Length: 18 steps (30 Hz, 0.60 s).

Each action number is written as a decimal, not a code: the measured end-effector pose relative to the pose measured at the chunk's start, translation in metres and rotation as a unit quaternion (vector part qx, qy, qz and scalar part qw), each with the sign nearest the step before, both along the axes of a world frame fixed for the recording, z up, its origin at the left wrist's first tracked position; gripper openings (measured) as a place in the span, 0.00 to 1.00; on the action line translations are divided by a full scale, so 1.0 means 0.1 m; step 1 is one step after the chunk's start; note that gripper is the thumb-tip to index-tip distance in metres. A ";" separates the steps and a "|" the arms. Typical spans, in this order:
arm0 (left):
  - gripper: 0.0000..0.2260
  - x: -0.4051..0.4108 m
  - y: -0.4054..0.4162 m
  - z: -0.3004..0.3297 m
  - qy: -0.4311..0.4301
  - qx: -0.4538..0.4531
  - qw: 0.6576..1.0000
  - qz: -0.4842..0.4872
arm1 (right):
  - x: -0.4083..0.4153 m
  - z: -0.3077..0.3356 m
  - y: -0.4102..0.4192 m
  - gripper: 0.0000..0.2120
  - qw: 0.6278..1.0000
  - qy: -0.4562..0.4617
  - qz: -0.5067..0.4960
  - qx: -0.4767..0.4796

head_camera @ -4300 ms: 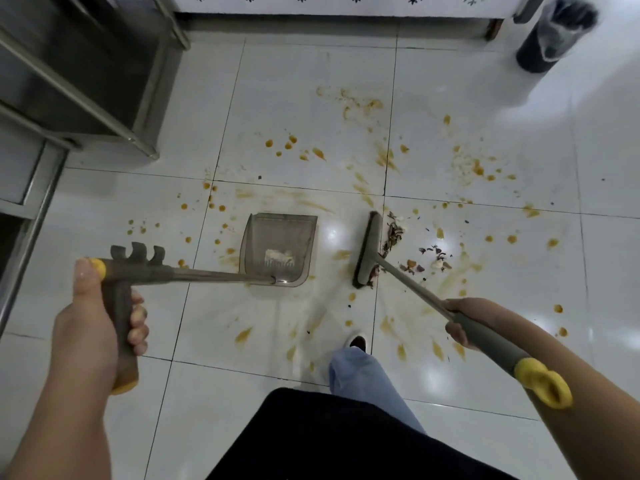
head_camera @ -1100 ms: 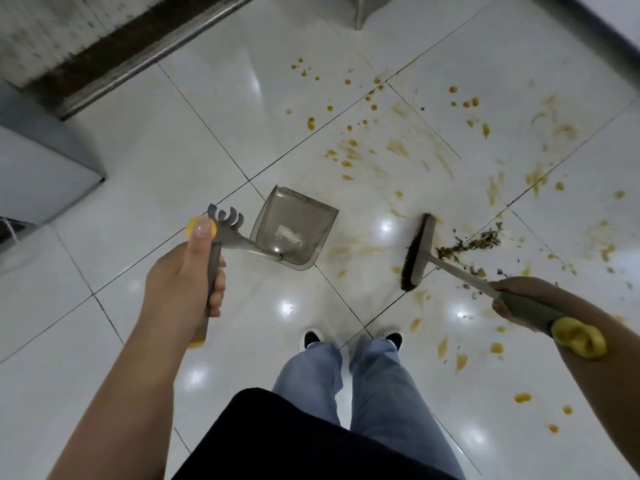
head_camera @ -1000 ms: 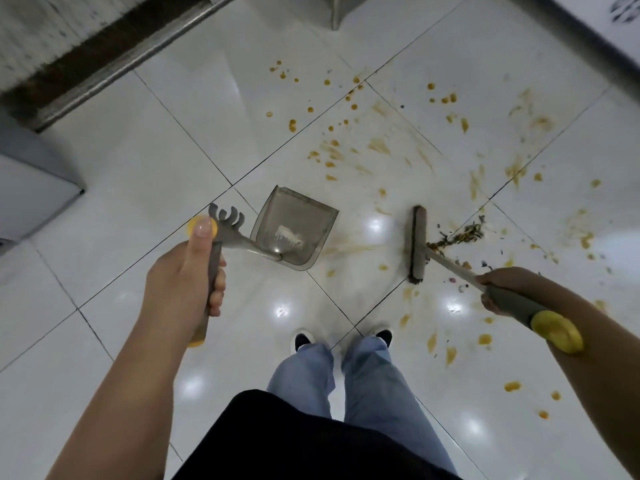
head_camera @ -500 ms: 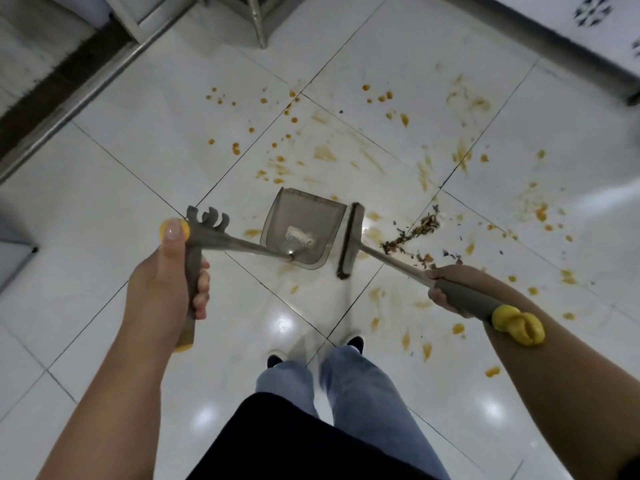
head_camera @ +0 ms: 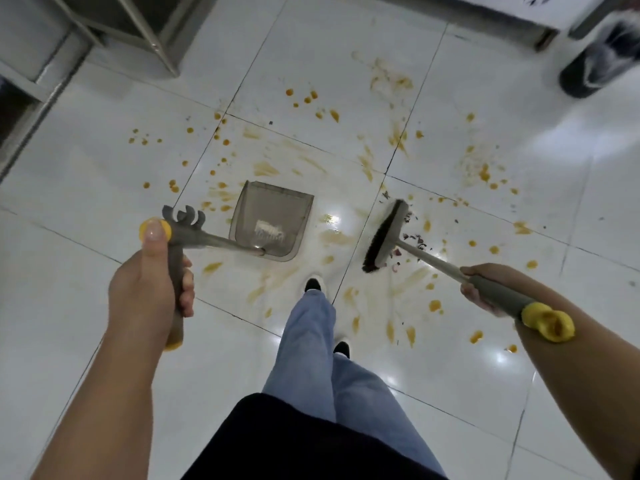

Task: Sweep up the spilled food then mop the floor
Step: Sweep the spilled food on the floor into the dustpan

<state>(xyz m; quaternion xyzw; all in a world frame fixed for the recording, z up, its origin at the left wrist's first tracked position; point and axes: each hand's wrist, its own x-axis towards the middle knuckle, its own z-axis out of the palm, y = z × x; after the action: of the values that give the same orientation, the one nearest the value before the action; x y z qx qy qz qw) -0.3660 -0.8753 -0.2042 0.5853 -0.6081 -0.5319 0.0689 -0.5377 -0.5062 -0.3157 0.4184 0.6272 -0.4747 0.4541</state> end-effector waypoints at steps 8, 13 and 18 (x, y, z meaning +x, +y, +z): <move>0.30 -0.82 -0.15 -0.08 0.007 0.028 0.998 -0.047 | -0.10 0.21 -0.25 0.10 0.997 -0.071 0.007 0.000; 0.29 -1.33 -0.34 -0.05 0.023 0.039 0.997 -0.065 | -0.45 0.22 -0.49 0.09 0.996 -0.068 -0.016 -0.051; 0.27 -1.70 -0.43 -0.07 0.042 0.041 0.993 -0.105 | -0.95 0.04 -0.82 0.13 0.986 -0.089 -0.052 -0.131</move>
<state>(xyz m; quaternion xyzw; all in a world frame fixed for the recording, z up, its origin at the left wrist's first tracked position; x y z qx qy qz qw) -0.5363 -0.9180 -0.2108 0.4977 -0.6402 -0.5850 0.0139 -0.6324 -0.5886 -0.3120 0.4283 0.4940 -0.5363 0.5338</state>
